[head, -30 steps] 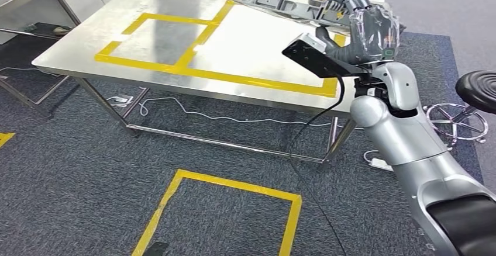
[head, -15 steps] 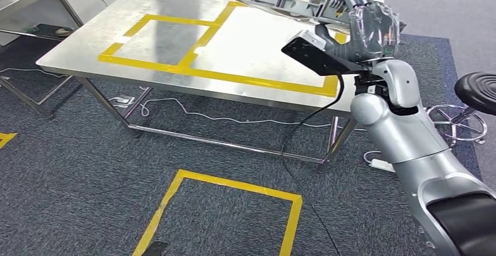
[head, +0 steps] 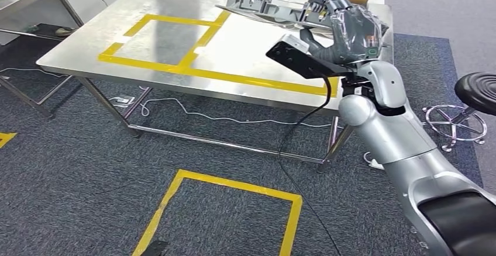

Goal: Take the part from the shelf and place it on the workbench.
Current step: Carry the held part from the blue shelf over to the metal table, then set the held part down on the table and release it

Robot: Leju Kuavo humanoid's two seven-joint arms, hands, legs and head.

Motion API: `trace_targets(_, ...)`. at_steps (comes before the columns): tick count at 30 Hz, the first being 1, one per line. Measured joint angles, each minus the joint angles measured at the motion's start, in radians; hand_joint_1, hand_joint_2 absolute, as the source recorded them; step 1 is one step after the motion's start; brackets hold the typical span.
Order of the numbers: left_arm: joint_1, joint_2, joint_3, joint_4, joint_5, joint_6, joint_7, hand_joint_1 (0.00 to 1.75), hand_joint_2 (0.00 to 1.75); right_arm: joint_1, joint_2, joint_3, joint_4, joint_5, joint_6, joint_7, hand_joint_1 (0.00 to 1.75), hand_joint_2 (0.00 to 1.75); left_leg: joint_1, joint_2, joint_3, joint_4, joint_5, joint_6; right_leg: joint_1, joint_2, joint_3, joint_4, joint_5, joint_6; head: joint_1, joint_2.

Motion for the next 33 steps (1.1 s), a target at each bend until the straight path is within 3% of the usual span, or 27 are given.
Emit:
trace_targets(5, 0.001, 0.000, 0.000, 0.000, -0.003, 0.001, 0.006, 0.00, 1.75, -0.006, 0.001, 0.003, 0.002, 0.000, 0.000, 0.000, 1.75, 1.75, -0.001, 0.000, 0.000, 0.001, -0.001, 0.001, -0.001, 0.000, 0.000, -0.001, 0.000, 0.001, 0.000, 0.000)
trace_targets(10, 0.000, 0.002, 0.000, 0.000, -0.003, 0.002, 0.006, 0.00, 1.75, -0.007, 0.001, 0.003, 0.002, -0.004, 0.000, 0.001, 1.75, 1.75, -0.007, 0.000, -0.004, 0.006, -0.003, 0.016, -0.007, 0.000, 0.001, -0.006, 0.005, 0.008, -0.001, 0.000)
trace_targets(13, -0.002, 0.004, 0.000, 0.000, -0.003, 0.002, 0.006, 0.00, 1.75, -0.007, 0.000, 0.002, 0.000, -0.005, 0.000, 0.001, 1.75, 1.75, -0.003, 0.002, 0.008, -0.018, 0.009, 0.023, -0.006, 0.002, -0.001, -0.006, 0.001, 0.017, 0.000, 0.000)
trace_targets(15, -0.004, 0.005, 0.000, 0.000, -0.003, 0.002, 0.006, 0.00, 1.75, -0.006, 0.000, 0.002, -0.001, -0.006, 0.000, 0.001, 1.75, 1.75, 0.004, 0.006, 0.021, -0.035, 0.016, 0.028, -0.006, 0.003, -0.033, 0.063, -0.036, 0.023, 0.001, 0.000)
trace_targets(17, -0.005, 0.005, 0.000, 0.000, -0.003, 0.002, 0.006, 0.00, 1.75, -0.002, -0.001, 0.002, -0.001, -0.006, -0.001, 0.001, 1.75, 1.75, 0.006, 0.007, 0.025, -0.037, 0.014, 0.031, -0.009, 0.004, -0.092, 0.185, -0.086, 0.032, 0.002, 0.000)
trace_targets(18, -0.005, 0.006, 0.000, 0.000, -0.003, 0.002, 0.006, 0.00, 1.75, 0.001, -0.002, 0.002, -0.001, -0.007, -0.001, 0.001, 1.75, 1.75, 0.008, 0.007, 0.027, -0.037, 0.013, 0.030, -0.012, 0.004, -0.114, 0.227, -0.097, 0.038, 0.001, 0.000)
trace_targets(19, -0.004, 0.006, 0.000, 0.000, -0.003, 0.002, 0.006, 0.00, 1.75, 0.003, -0.002, 0.002, -0.001, -0.007, 0.000, 0.001, 1.75, 1.75, 0.011, 0.007, 0.029, -0.037, 0.010, 0.027, -0.017, 0.003, -0.121, 0.236, -0.090, 0.045, 0.001, 0.000)
trace_targets(20, -0.004, 0.006, 0.000, 0.000, -0.003, 0.002, 0.006, 0.00, 1.75, 0.005, -0.002, 0.002, -0.001, -0.008, 0.000, 0.001, 1.75, 1.75, 0.015, 0.006, 0.031, -0.035, 0.007, 0.021, -0.022, 0.002, -0.109, 0.207, -0.067, 0.052, 0.001, 0.000)
trace_targets(22, -0.003, 0.007, 0.000, 0.000, -0.003, 0.002, 0.006, 0.00, 1.75, 0.006, -0.002, 0.002, -0.001, -0.009, 0.000, 0.002, 1.75, 1.75, 0.024, 0.004, 0.033, -0.025, -0.006, 0.003, -0.033, -0.008, -0.047, 0.088, -0.012, 0.069, 0.003, 0.000)
trace_targets(24, -0.003, 0.010, 0.000, 0.000, -0.003, 0.002, 0.006, 0.00, 1.75, 0.007, -0.002, 0.004, -0.001, -0.009, -0.001, 0.001, 1.75, 1.75, 0.026, 0.004, 0.031, -0.011, -0.018, -0.016, -0.035, -0.011, -0.006, 0.013, 0.001, 0.061, 0.001, 0.000)
trace_targets(27, -0.003, 0.009, 0.000, 0.000, -0.003, 0.002, 0.006, 0.00, 1.75, 0.007, -0.004, 0.002, -0.002, -0.008, -0.001, 0.003, 1.75, 1.75, 0.030, 0.005, 0.034, -0.011, -0.024, -0.031, -0.026, 0.002, -0.006, 0.012, -0.013, 0.021, -0.008, 0.000)
trace_targets(29, -0.005, 0.008, 0.000, 0.000, -0.003, 0.002, 0.006, 0.00, 1.75, 0.006, -0.004, 0.001, -0.006, -0.007, -0.001, 0.004, 1.75, 1.75, 0.033, 0.001, 0.021, 0.020, -0.045, -0.033, -0.025, 0.010, -0.001, 0.011, -0.018, 0.004, -0.013, 0.000)
trace_targets(30, -0.006, 0.008, 0.000, 0.000, -0.003, 0.002, 0.006, 0.00, 1.75, 0.007, -0.004, 0.001, -0.007, -0.006, -0.001, 0.005, 1.75, 1.75, 0.031, -0.003, -0.003, 0.065, -0.066, -0.032, -0.024, 0.013, 0.004, 0.010, -0.021, -0.002, -0.016, 0.000)
trace_targets(33, -0.006, 0.008, 0.001, 0.000, -0.003, 0.002, 0.005, 0.00, 1.75, 0.009, -0.004, 0.003, -0.007, -0.006, -0.001, 0.006, 1.75, 1.75, 0.021, -0.015, -0.122, 0.255, -0.122, -0.022, -0.018, 0.023, 0.014, 0.009, -0.031, -0.015, -0.022, 0.000)
